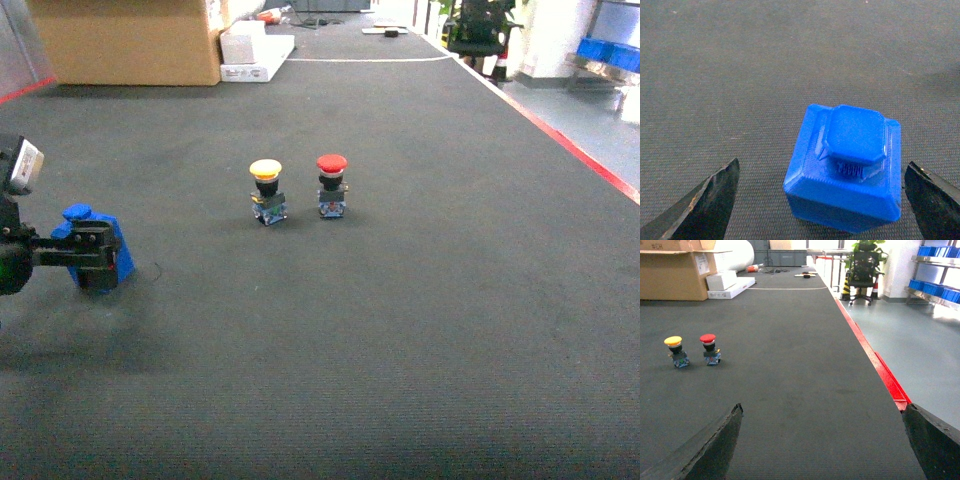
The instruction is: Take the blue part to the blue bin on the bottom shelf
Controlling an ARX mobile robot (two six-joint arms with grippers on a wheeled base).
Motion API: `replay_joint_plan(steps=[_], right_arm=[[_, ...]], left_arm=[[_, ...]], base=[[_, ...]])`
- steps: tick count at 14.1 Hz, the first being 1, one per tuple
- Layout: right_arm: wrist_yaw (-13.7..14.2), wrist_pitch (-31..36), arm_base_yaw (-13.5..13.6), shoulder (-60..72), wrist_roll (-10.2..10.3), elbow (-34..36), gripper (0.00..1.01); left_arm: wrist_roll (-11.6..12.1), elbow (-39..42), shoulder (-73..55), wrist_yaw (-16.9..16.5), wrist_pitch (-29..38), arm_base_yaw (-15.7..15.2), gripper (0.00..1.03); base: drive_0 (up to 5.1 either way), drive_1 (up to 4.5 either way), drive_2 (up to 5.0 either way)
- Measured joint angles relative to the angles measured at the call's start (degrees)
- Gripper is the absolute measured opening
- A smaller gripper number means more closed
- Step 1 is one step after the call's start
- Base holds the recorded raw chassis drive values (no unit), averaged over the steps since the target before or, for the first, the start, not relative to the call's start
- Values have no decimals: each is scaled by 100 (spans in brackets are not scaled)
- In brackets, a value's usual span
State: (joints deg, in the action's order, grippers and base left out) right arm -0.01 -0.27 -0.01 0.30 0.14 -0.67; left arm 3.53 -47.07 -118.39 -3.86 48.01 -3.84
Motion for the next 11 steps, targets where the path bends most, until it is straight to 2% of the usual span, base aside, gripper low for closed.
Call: replay_joint_plan(steps=[4, 5, 9, 11], right_arm=[[0, -2, 0, 0, 2, 0, 98], [0, -2, 0, 0, 2, 0, 98], [-2, -2, 0, 0, 2, 0, 98], [0, -2, 0, 0, 2, 0, 98]], left_arm=[[39, -511, -522, -33, -92, -2, 98], [101, -546, -590, -28, -85, -2, 93], [96, -581, -597, -192, -44, -2, 49], [79, -417, -409, -195, -37, -2, 44]], base=[[0, 0, 0], [0, 0, 0], [0, 0, 0], [0, 0, 0]])
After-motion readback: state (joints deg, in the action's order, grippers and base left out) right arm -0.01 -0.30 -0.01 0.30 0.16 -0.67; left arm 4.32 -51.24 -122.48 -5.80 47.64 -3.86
